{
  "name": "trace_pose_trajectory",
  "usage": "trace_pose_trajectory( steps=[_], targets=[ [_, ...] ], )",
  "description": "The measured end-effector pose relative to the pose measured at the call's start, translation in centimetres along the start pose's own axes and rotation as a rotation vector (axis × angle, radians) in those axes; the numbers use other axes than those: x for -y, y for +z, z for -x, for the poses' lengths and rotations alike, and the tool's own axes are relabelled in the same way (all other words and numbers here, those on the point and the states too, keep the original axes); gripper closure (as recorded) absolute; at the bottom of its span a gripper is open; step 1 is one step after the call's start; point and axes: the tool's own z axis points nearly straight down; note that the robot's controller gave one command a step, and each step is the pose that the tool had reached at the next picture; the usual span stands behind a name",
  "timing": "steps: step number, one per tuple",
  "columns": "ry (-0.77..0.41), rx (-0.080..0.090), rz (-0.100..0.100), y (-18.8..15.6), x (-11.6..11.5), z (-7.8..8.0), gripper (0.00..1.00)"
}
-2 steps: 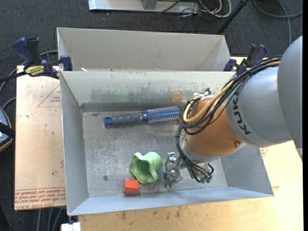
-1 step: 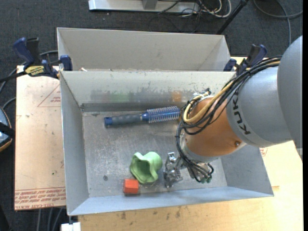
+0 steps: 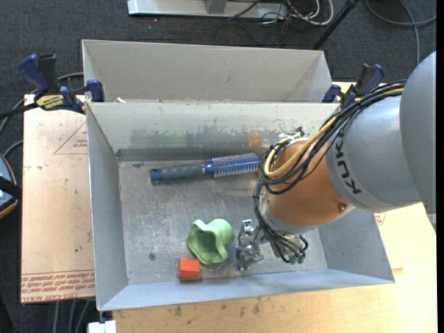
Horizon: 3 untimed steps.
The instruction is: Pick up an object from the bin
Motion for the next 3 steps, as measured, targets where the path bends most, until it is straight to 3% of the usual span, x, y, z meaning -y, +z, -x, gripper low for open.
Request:
trace_pose_trajectory(
  steps=[1, 2, 3],
  targets=[
    [0.000, 0.002, -0.001, -8.1, 0.2, 0.7, 1.00],
    [0.001, -0.006, 0.000, -7.7, 0.1, 0.5, 0.00],
    [-0.026, -0.008, 0.003, -3.8, -4.9, 1.6, 0.00]
  ],
)
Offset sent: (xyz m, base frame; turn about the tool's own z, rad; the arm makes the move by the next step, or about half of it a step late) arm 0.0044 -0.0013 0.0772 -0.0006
